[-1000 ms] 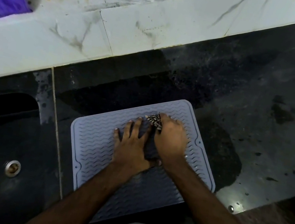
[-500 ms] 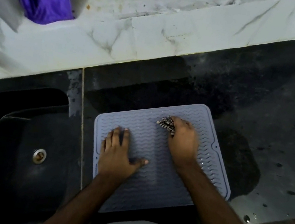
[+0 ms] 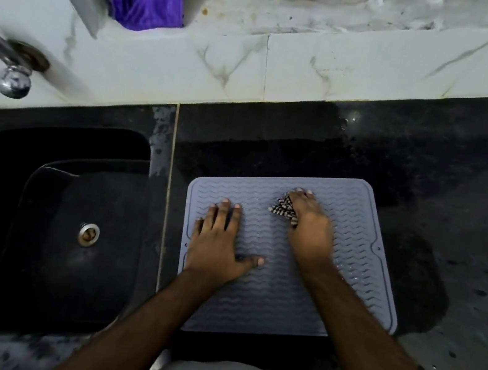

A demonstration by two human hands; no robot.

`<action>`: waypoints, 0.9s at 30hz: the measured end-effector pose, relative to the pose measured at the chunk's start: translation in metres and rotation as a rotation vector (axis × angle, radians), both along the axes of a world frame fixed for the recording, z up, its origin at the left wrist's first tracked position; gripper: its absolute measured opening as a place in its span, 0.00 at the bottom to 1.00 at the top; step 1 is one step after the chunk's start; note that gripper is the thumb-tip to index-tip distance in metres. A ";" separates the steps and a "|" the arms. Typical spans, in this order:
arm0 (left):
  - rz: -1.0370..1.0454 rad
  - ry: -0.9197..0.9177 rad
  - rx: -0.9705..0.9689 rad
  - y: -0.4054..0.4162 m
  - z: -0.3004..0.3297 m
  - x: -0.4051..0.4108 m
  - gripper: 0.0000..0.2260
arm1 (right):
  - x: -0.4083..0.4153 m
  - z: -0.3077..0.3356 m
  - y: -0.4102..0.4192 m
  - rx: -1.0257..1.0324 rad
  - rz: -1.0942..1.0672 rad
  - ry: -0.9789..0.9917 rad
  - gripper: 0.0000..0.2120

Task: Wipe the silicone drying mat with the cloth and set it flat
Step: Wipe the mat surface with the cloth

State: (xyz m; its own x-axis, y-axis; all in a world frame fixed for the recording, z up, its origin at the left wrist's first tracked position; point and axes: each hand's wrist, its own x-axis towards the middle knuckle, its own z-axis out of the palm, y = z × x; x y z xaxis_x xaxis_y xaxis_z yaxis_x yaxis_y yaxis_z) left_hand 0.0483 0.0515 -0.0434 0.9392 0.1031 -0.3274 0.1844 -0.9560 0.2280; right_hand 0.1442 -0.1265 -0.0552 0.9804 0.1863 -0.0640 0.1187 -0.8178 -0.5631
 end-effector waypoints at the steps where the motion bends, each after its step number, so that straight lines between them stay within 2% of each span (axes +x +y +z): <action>1: 0.000 -0.018 -0.019 0.004 0.000 0.000 0.54 | 0.000 -0.001 0.000 0.014 -0.011 0.011 0.26; 4: -0.025 -0.065 -0.074 0.024 -0.002 -0.001 0.52 | 0.000 -0.001 0.002 0.066 -0.023 0.022 0.27; 7: -0.118 -0.049 -0.038 0.036 -0.004 0.000 0.52 | 0.003 -0.005 0.003 0.060 -0.012 0.011 0.27; 14: -0.109 -0.031 -0.035 0.034 -0.002 -0.001 0.51 | 0.003 0.000 0.020 0.040 0.021 0.016 0.25; 16: -0.119 -0.025 -0.070 0.038 -0.001 -0.003 0.50 | 0.000 0.000 0.028 0.039 0.048 0.029 0.24; 18: -0.129 -0.037 -0.128 0.044 0.003 -0.003 0.47 | -0.008 -0.002 0.040 0.014 0.117 0.029 0.26; 20: -0.097 -0.109 -0.080 0.052 0.004 -0.009 0.45 | -0.013 -0.006 0.048 -0.022 0.100 0.007 0.29; 22: 0.012 -0.167 0.044 0.059 0.006 -0.018 0.47 | -0.014 -0.006 0.050 -0.016 0.074 -0.003 0.30; 24: 0.083 -0.123 0.083 0.069 0.004 -0.025 0.51 | -0.011 0.000 0.051 -0.034 0.074 -0.022 0.27; 27: 0.072 -0.069 0.058 0.074 0.001 -0.029 0.53 | -0.011 0.016 0.061 -0.121 0.094 -0.087 0.19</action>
